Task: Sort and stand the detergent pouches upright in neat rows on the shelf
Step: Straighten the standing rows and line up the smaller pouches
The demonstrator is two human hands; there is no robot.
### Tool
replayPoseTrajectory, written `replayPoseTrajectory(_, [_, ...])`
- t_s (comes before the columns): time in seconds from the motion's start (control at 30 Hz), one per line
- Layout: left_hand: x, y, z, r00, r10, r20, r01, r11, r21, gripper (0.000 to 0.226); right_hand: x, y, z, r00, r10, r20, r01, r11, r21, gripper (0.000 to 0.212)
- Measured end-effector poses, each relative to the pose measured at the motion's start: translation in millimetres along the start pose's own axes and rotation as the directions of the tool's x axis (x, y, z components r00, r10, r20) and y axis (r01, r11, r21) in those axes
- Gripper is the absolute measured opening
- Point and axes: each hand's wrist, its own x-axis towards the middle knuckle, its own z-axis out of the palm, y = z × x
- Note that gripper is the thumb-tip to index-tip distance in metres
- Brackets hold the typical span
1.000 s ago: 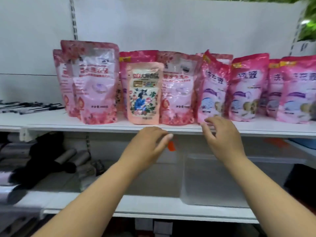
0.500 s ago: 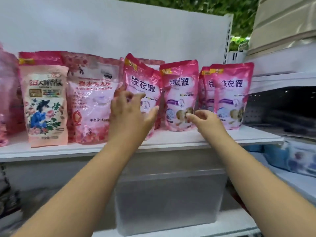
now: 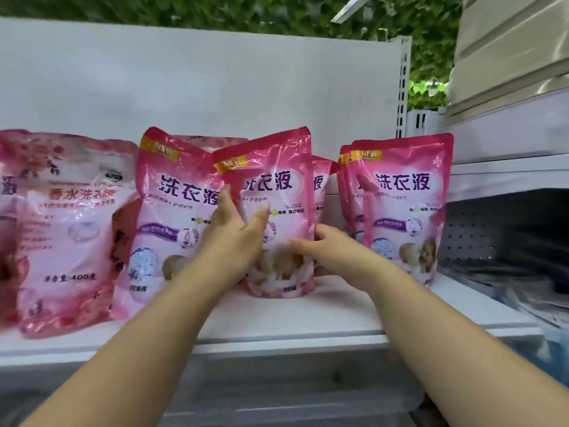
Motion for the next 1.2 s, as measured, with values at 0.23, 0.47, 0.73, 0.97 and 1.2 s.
replayPoseTrajectory(0.23, [9, -5, 16, 0.941, -0.150, -0.303, 0.138, 0.989, -0.059, 0.078, 13, 3, 2, 0.991, 0.007, 0.136, -0.035, 0.978, 0.207, 0.075])
replayPoseTrajectory(0.47, [-3, -3, 21, 0.945, -0.167, -0.281, 0.088, 0.958, -0.275, 0.027, 40, 14, -5, 0.913, 0.228, -0.338, -0.058, 0.894, 0.445, 0.056])
replayPoseTrajectory(0.73, [-10, -13, 21, 0.964, -0.257, -0.068, 0.177, 0.811, -0.558, 0.035, 52, 24, -9, 0.955, 0.052, -0.291, 0.030, 0.963, 0.268, 0.024])
replayPoseTrajectory(0.97, [-9, -21, 10, 0.963, -0.184, -0.195, 0.034, 0.806, -0.592, 0.068, 39, 14, -7, 0.966, -0.015, -0.260, 0.096, 0.948, 0.304, 0.012])
replayPoseTrajectory(1.2, [-9, -20, 8, 0.948, -0.167, -0.270, -0.038, 0.784, -0.620, 0.062, 45, 16, -5, 0.939, 0.035, -0.342, -0.026, 0.999, 0.031, 0.050])
